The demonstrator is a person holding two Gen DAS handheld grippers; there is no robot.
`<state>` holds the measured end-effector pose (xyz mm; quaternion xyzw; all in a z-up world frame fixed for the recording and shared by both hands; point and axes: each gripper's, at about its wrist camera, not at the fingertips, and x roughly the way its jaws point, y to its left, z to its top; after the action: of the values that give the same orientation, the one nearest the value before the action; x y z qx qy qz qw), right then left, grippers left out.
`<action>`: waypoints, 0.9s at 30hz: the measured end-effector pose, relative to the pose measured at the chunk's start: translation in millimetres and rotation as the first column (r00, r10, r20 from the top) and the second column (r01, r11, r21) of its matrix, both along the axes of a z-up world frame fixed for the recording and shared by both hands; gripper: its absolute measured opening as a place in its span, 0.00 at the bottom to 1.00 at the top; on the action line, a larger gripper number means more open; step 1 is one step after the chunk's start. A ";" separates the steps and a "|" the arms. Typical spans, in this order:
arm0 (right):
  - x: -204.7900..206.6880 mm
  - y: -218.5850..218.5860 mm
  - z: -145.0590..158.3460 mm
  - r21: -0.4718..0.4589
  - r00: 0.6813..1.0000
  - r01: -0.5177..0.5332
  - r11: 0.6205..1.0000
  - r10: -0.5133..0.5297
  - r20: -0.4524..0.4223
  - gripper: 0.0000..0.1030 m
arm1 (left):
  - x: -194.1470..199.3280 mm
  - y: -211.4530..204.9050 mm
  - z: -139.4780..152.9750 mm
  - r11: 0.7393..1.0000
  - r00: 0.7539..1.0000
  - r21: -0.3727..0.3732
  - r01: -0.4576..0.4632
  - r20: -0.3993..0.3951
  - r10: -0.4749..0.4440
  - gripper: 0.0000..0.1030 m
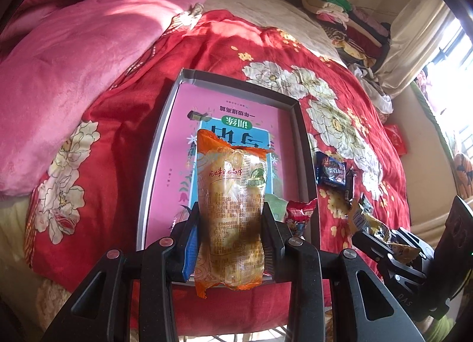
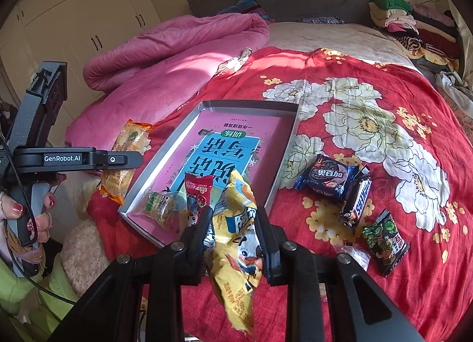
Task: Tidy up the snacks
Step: 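Carry the bread bag with the left tool toward the tray while the right tool carries the chip bag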
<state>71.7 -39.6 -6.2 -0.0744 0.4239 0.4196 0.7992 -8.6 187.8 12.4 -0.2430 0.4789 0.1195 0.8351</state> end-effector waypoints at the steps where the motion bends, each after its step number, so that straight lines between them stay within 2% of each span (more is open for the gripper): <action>1: -0.5 1.5 -0.8 -0.002 1.000 -0.002 1.000 0.002 -0.002 0.28 | -1.4 1.7 -1.5 1.000 1.000 -0.002 -0.002 -0.002 0.002 0.36; 16: -2.6 18.0 -12.7 -0.044 0.999 -0.014 0.999 0.012 -0.034 0.28 | -15.0 28.9 -23.4 0.998 0.997 -0.013 -0.054 -0.060 0.053 0.36; 27: 2.9 31.2 -20.9 -0.069 0.999 -0.016 0.997 0.013 -0.046 0.29 | -14.9 33.3 -41.2 0.998 0.993 -0.016 -0.060 -0.104 0.058 0.36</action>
<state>74.6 -8.4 -27.1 -0.0956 0.4559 0.4120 0.7831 -23.5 221.1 -28.8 -0.2586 0.5152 0.1521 0.8029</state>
